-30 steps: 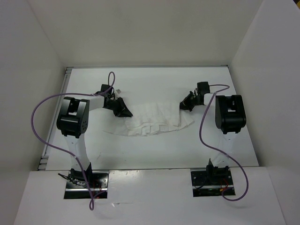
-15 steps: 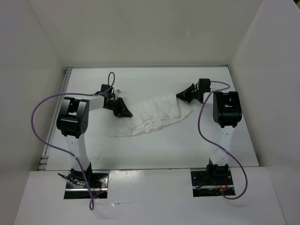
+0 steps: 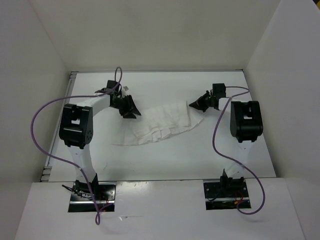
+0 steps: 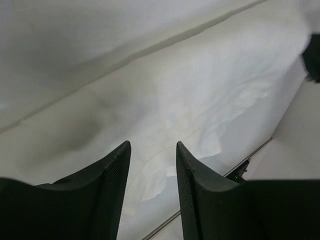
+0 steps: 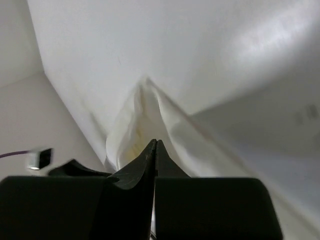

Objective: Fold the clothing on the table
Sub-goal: Fold the skirt

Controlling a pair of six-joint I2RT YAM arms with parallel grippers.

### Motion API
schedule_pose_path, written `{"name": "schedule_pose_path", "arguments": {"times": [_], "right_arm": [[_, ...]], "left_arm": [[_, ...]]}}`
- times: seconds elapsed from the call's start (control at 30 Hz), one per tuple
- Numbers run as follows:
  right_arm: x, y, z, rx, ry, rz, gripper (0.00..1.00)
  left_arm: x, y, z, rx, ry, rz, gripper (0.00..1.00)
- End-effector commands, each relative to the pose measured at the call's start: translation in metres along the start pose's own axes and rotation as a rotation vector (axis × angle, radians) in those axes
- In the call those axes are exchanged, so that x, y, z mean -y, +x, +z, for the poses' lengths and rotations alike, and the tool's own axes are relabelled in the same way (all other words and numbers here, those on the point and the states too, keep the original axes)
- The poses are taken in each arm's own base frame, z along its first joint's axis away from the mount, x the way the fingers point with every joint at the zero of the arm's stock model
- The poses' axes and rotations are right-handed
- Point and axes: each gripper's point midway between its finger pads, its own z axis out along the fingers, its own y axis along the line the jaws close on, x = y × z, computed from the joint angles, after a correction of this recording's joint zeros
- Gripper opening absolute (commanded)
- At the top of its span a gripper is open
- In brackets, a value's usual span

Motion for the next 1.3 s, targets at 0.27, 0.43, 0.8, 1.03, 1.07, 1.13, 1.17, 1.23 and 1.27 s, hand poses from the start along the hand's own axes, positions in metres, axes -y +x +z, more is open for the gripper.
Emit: {"name": "schedule_pose_path", "arguments": {"times": [0.27, 0.43, 0.8, 1.03, 1.07, 1.13, 1.17, 1.23, 1.27], "right_arm": [[0.041, 0.077, -0.068, -0.001, 0.224, -0.109, 0.01], [0.045, 0.060, -0.053, 0.057, 0.234, -0.123, 0.01], [0.080, 0.095, -0.018, -0.054, 0.423, -0.199, 0.01], [0.112, 0.181, -0.034, -0.277, 0.498, -0.242, 0.01], [0.117, 0.190, -0.038, -0.298, 0.503, -0.245, 0.01], [0.107, 0.195, -0.048, -0.297, 0.477, -0.246, 0.01], [0.102, 0.195, -0.052, -0.292, 0.473, -0.239, 0.01], [0.083, 0.182, -0.059, -0.233, 0.436, -0.258, 0.01], [0.074, 0.178, -0.060, -0.211, 0.418, -0.269, 0.01]], "left_arm": [[0.163, -0.004, -0.041, 0.095, 0.279, 0.288, 0.43], [0.170, 0.031, 0.028, -0.004, 0.250, 0.302, 0.27], [0.171, 0.047, 0.067, -0.030, 0.178, 0.326, 0.26], [0.162, 0.046, 0.074, -0.032, 0.146, 0.340, 0.27], [0.162, 0.046, 0.074, -0.032, 0.146, 0.340, 0.27], [0.157, 0.047, 0.075, -0.037, 0.124, 0.342, 0.27], [0.154, 0.047, 0.075, -0.036, 0.112, 0.352, 0.27], [0.140, 0.049, 0.076, -0.032, 0.062, 0.350, 0.27], [0.131, 0.052, 0.077, -0.043, 0.038, 0.348, 0.27]]}}
